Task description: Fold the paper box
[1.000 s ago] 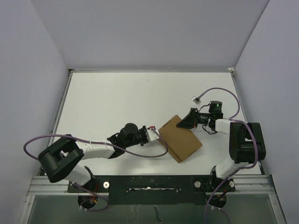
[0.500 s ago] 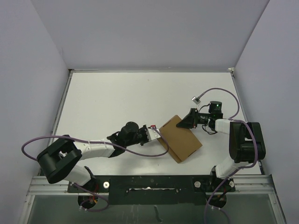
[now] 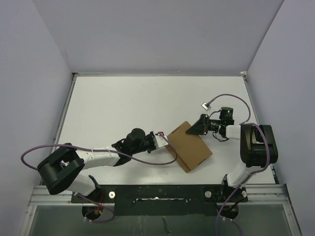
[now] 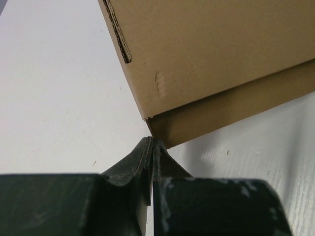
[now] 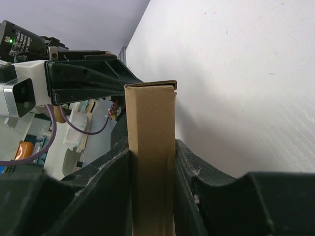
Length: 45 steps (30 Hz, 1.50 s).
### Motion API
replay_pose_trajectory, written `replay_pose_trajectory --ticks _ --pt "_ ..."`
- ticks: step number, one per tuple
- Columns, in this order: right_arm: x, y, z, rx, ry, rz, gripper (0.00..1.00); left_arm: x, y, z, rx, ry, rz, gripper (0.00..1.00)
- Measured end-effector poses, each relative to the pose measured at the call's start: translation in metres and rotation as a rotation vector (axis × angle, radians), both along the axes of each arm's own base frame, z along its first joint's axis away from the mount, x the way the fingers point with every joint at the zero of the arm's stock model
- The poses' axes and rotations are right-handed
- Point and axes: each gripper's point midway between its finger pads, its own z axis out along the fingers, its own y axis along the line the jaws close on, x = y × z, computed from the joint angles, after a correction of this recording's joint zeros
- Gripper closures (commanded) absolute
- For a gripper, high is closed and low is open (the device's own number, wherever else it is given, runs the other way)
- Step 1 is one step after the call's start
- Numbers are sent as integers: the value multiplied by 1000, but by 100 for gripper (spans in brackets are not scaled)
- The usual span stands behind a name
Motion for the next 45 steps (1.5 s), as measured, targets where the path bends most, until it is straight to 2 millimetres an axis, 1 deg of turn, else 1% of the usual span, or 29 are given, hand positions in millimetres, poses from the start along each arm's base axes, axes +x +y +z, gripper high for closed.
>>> replay_pose_trajectory --ticks 7,11,15,19,20,21,22,26,29,33,37,39,45 --pt "1 0 2 5 -4 -1 100 2 1 4 -9 -6 5 100" --pt "13 -7 -6 -25 -6 -58 100 7 7 11 -32 -23 25 100" --pt "17 -10 -10 -33 10 -82 100 11 10 20 -57 -40 38 100" --pt "19 -10 -9 -34 2 -86 100 13 11 21 -62 -37 44 100" --pt "19 -10 -8 -33 0 -86 100 13 11 21 -64 -33 46 98" --pt "19 -10 -8 -33 -2 -87 100 13 11 20 -70 -24 49 88" --pt "20 -10 -8 -32 -5 -87 100 13 11 21 -78 -13 55 83" --pt "21 -10 -7 -30 -6 -89 100 21 15 26 -152 59 108 75" --pt "21 -10 -6 -29 -12 -89 100 28 21 31 -249 138 154 70" --pt "22 -10 -5 -27 -19 -90 100 32 30 33 -364 262 200 68" --pt "23 -9 -3 -24 -28 -88 100 25 25 39 -430 327 179 68" --pt "22 -8 -2 -22 -33 -81 100 20 25 39 -451 336 167 69" --pt "17 0 5 -21 -79 -44 100 -2 40 15 -469 340 158 72"
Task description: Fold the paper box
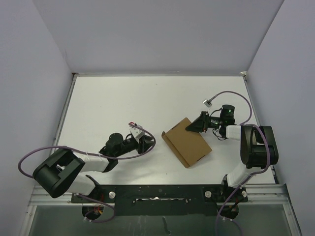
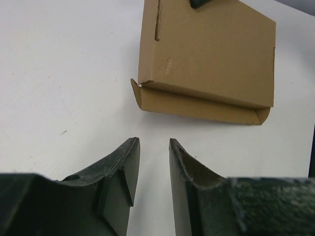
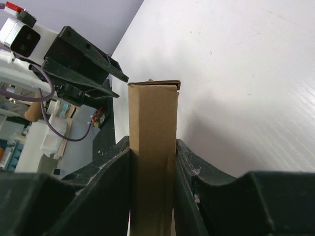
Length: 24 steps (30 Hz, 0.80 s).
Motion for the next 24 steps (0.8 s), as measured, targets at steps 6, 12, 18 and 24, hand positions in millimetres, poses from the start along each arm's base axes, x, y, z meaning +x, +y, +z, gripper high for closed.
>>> replay_pose_trajectory --ticks 6,12,18,24 --pt "-9 10 12 3 -90 63 100 -3 -5 3 -39 -80 -39 73" --pt "-18 17 15 20 -123 118 100 -4 -8 -3 -51 -138 -69 73" --pt "-21 21 19 33 -170 154 99 -5 -9 10 -81 -202 -84 80" --pt "-26 24 23 38 -212 174 99 -7 -9 10 -79 -207 -91 80"
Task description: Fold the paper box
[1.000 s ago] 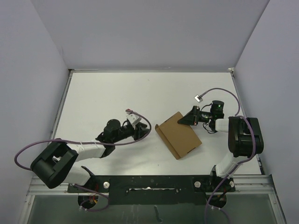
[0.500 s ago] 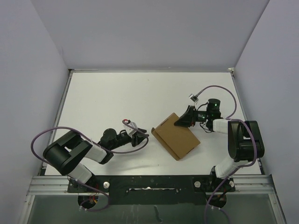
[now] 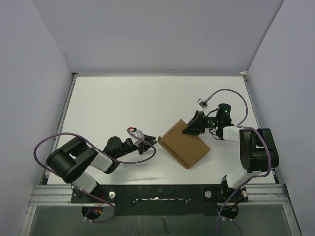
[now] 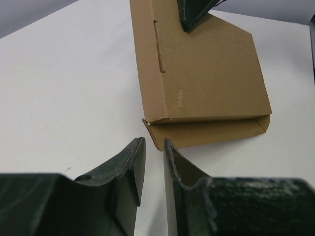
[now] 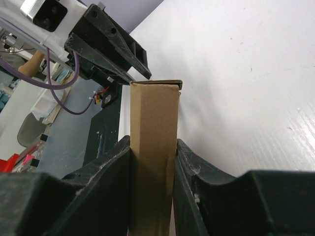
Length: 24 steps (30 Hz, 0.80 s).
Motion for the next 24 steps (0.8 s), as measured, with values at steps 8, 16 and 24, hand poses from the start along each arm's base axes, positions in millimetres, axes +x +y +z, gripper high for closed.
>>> replay_pose_trajectory --ticks 8,16,24 --pt "-2 2 5 4 -33 12 99 -3 -3 1 -7 3 -13 83" --pt "-2 3 4 4 -35 13 99 -6 -6 -7 -1 37 -22 91" --pt "-3 4 4 4 -36 18 99 -3 -9 -5 -11 47 -16 95"
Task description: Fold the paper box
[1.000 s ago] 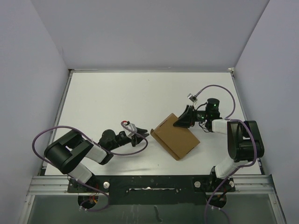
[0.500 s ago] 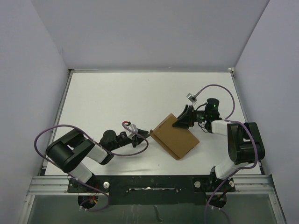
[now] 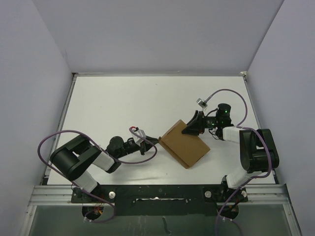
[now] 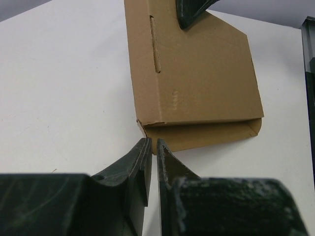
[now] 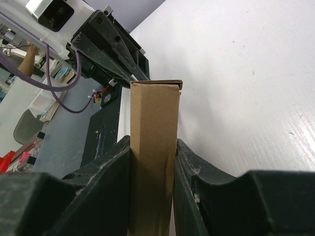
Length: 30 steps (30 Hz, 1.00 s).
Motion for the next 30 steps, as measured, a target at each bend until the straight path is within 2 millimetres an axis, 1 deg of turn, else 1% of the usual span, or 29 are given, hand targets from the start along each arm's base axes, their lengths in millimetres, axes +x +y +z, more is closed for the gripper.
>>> replay_pose_trajectory --ticks 3,7,9,13,20,23,30 --pt "0 0 0 0 3 0 99 0 -2 2 -6 3 0 100" --pt "0 0 0 0 2 -2 99 2 -2 1 -5 10 7 100" --pt "1 0 0 -1 1 -6 99 3 -3 0 0 17 10 98" --pt "3 0 0 -3 -3 -16 99 6 -5 -2 11 29 24 87" --pt "4 0 2 -2 -4 -22 99 11 -2 -6 23 44 60 86" --pt "4 0 2 -2 -6 -23 99 12 -1 -6 24 44 72 82" --pt "4 0 2 0 -5 -20 99 16 0 -9 42 45 114 83"
